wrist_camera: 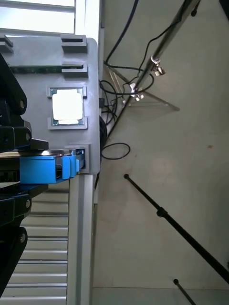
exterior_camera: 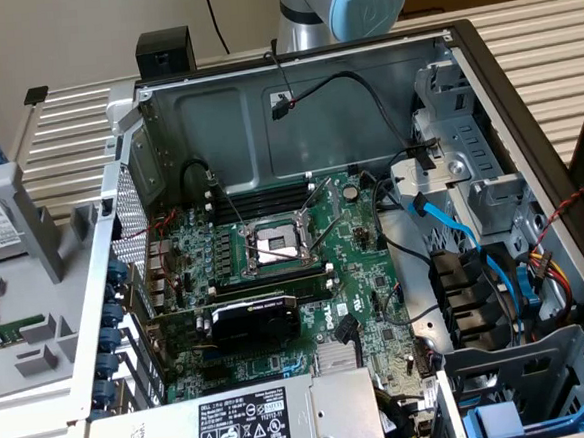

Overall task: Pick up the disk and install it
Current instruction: 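Pick up the disk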

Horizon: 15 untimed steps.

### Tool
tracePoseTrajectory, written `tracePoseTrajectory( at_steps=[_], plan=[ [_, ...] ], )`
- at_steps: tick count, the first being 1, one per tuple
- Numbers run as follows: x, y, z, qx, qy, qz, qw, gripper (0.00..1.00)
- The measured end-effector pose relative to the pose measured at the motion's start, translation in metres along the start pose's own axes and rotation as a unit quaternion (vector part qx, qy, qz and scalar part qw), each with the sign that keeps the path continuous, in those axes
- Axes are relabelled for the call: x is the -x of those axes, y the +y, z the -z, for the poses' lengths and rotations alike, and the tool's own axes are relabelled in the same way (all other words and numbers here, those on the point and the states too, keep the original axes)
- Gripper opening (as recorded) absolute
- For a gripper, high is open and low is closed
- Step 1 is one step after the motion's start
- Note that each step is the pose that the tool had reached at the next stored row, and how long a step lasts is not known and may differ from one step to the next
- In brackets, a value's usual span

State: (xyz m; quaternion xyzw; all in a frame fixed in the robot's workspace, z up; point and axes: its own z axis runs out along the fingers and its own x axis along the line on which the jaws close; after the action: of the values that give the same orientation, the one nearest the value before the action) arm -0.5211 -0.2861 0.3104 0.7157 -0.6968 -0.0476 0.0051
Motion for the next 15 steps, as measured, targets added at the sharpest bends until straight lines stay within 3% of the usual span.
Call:
tracePoseTrajectory(
  at_steps=[9,15],
  plan=[
    [-0.0012,0.0008,0.0,-0.0004,0.0,0.0,1.0,0.38],
    [-0.0018,0.0001,-0.0008,-0.0041,0.0001,0.0,1.0,0.38]
  ],
)
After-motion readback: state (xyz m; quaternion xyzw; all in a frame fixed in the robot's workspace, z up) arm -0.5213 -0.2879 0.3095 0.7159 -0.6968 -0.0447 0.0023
